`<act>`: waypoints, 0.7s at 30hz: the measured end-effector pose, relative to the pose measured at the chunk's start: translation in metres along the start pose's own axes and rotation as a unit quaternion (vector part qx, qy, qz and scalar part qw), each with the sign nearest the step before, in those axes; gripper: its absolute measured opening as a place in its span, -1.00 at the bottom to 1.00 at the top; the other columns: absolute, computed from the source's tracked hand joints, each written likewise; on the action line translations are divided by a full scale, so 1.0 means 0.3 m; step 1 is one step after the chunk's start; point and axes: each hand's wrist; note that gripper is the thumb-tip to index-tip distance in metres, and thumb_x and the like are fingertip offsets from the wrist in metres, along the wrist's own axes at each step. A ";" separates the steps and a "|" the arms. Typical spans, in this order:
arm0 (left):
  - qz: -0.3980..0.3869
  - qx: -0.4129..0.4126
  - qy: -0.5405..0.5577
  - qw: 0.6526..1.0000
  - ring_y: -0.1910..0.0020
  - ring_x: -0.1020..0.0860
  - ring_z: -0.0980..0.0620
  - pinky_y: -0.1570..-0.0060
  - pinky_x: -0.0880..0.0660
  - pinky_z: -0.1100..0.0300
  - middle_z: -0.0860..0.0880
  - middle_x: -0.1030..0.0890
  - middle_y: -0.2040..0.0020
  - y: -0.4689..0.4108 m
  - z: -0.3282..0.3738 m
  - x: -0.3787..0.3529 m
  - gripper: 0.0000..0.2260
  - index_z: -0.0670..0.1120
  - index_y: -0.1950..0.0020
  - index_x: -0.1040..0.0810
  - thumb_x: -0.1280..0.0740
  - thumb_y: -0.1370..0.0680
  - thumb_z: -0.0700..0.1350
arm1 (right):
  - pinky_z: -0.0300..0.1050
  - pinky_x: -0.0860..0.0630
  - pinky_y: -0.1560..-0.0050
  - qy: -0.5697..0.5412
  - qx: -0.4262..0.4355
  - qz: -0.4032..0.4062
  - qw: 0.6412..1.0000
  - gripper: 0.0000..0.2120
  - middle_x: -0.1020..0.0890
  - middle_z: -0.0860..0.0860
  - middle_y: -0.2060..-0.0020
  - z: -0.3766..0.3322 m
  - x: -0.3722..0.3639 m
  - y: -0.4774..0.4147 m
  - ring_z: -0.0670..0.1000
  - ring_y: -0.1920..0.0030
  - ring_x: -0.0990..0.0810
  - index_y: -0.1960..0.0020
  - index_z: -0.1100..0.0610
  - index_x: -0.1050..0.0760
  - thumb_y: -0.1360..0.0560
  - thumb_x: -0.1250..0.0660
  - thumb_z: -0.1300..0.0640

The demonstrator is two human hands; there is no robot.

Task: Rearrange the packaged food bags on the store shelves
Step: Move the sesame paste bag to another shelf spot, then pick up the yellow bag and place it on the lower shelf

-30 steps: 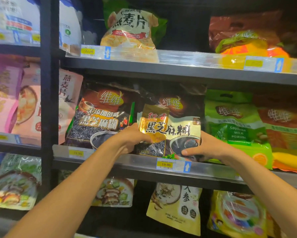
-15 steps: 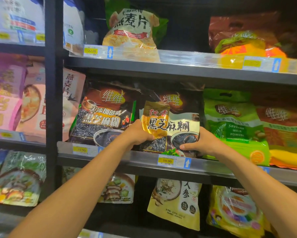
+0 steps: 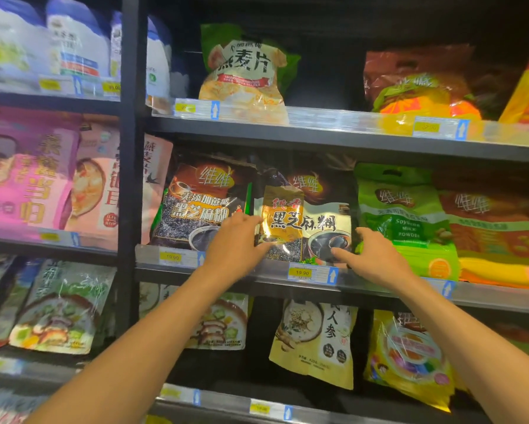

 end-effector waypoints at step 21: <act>-0.038 -0.078 -0.101 0.991 -0.69 -0.07 -0.15 -0.60 -0.15 -0.25 -0.06 -0.16 -0.69 0.869 -0.052 -0.208 -0.25 0.08 -0.66 -0.21 -0.37 -0.56 0.31 | 0.31 -0.23 -0.53 0.061 0.061 0.062 0.994 -0.29 -0.30 0.03 -0.56 0.140 -0.142 0.962 0.12 -0.59 -0.23 -0.53 -0.01 -0.34 -0.49 -0.32 -0.33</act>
Point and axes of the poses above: each hand's wrist, its own y-axis away from the middle knuckle, its own x-axis out of the back of the hand, z = x × y
